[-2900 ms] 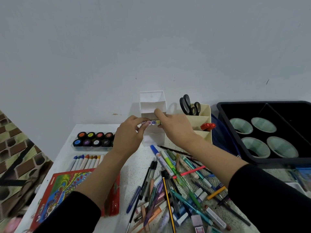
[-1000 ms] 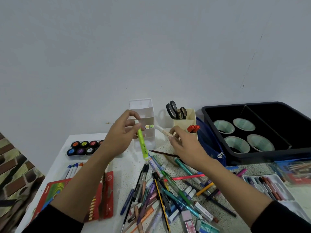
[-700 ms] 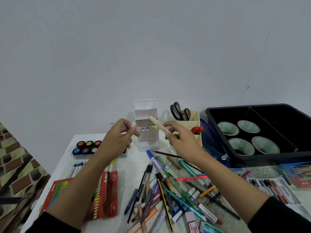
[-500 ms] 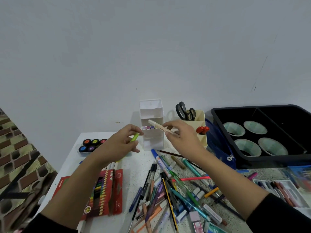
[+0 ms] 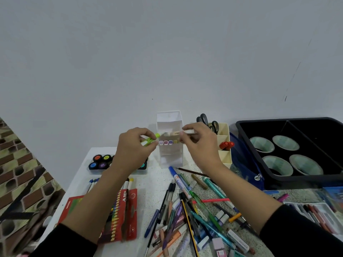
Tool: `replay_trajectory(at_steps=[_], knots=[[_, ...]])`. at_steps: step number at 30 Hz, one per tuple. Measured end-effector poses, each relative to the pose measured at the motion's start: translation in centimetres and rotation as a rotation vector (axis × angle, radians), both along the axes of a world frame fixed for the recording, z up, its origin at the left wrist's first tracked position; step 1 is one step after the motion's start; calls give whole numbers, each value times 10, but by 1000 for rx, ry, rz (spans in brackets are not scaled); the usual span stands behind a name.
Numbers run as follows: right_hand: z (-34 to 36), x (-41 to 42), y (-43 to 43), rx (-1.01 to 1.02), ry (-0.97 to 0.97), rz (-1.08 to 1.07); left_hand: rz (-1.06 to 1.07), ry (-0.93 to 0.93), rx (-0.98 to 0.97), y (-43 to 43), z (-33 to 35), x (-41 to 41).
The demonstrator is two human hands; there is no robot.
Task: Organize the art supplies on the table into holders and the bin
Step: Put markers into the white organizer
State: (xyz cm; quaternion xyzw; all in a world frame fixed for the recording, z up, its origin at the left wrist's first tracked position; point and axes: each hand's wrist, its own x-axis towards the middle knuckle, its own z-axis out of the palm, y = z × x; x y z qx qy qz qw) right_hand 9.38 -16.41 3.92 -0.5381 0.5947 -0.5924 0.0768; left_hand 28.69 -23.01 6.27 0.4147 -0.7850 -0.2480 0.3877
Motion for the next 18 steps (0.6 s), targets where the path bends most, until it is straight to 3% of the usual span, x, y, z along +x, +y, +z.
replay_trajectory(at_steps=[7, 18], knots=[[-12, -3, -8, 23, 287, 63, -81, -28, 154, -1, 3, -6], [-22, -4, -25, -24, 450, 41, -63, -44, 186, -8, -10, -12]])
